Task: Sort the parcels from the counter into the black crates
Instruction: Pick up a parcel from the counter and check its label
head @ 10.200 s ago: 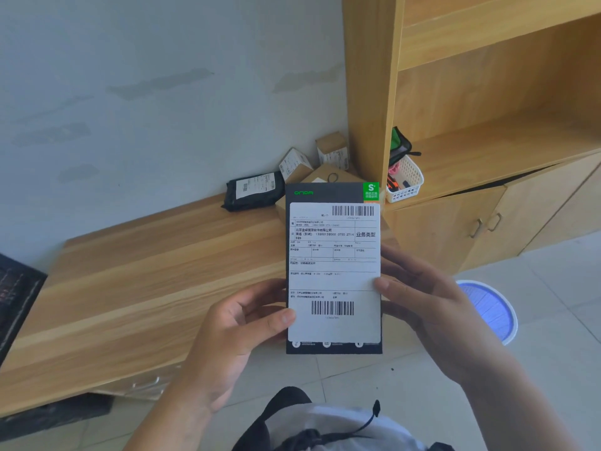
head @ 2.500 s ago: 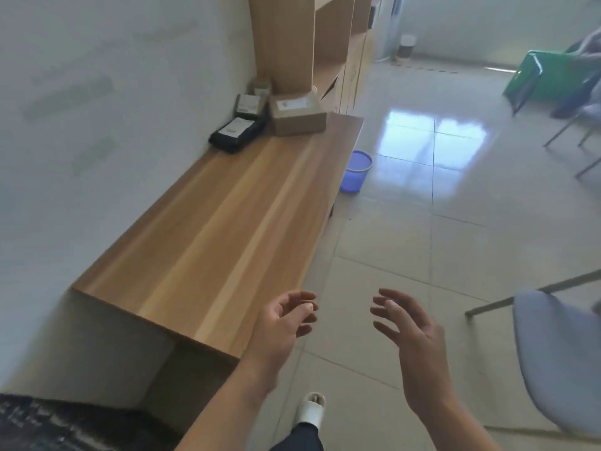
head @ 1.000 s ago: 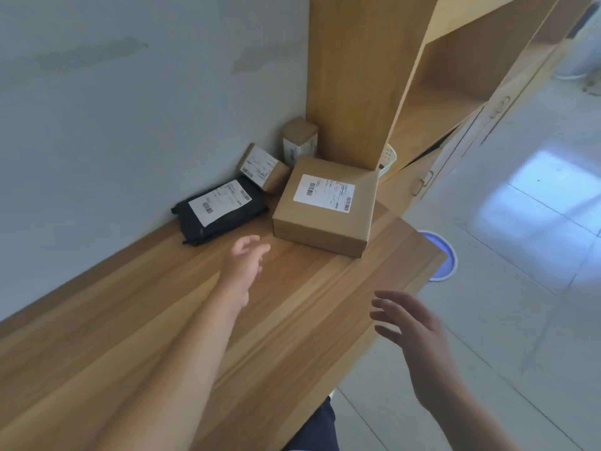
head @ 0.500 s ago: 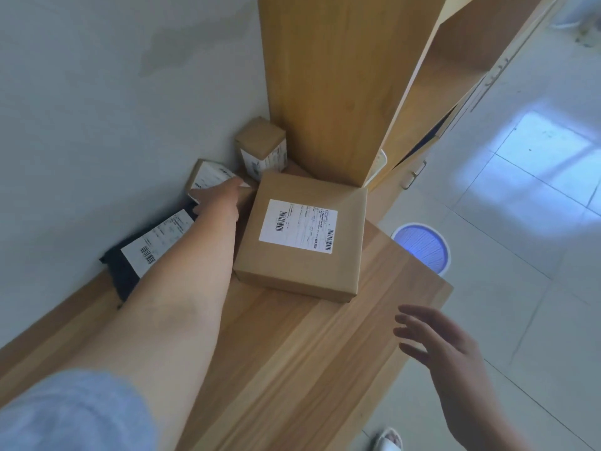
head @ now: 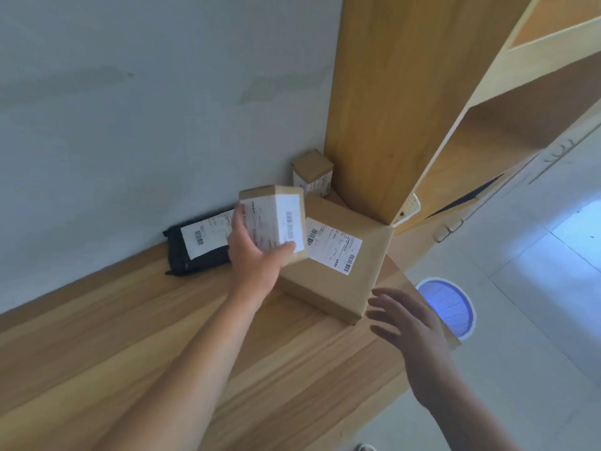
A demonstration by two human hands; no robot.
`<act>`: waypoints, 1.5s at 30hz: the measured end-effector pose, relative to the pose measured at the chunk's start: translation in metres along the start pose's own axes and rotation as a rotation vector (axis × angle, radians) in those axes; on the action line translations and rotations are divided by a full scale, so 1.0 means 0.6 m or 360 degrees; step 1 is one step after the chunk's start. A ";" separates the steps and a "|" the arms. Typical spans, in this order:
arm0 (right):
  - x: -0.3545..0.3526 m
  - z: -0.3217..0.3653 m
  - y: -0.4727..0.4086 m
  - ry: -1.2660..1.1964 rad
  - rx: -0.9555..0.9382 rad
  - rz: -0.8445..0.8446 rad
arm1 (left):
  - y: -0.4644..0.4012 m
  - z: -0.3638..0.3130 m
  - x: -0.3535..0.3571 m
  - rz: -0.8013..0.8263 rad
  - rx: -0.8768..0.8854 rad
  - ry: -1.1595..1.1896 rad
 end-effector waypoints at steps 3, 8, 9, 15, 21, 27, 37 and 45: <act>-0.014 0.029 0.017 0.0060 -0.0147 0.0265 | 0.168 -0.027 -0.011 0.0436 -0.0074 0.0046; -0.052 0.008 0.068 0.0405 -0.0357 0.0844 | 0.363 -0.046 -0.013 0.0704 0.0183 -0.0745; -0.061 -0.004 0.080 0.0437 -0.0396 0.0932 | 0.386 -0.046 -0.007 0.0718 0.0241 -0.0907; -0.144 -0.093 0.108 0.0526 -0.0405 0.1137 | 0.518 -0.050 0.031 0.0747 0.0445 -0.1440; -0.216 -0.146 0.136 0.0447 -0.0424 0.1255 | 0.635 -0.048 0.013 0.0223 -0.0008 -0.0713; -0.259 -0.192 0.190 0.0350 -0.0351 0.1562 | 0.769 -0.032 0.011 -0.0006 -0.0337 0.0391; -0.262 -0.195 0.307 0.0365 -0.0635 0.1841 | 0.929 -0.053 -0.038 -0.0194 -0.0109 0.0519; -0.256 -0.232 0.440 0.0467 -0.0747 0.1963 | 1.065 -0.072 -0.123 -0.0178 -0.0116 0.0367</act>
Point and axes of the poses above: each hand's wrist, its own y-axis away from the middle knuckle, its own x-axis out of the palm, z = x × y, the point moved 4 cm from there along -y, towards the middle knuckle, and after that the axes turned 14 degrees about y, right-handed, at the moved point
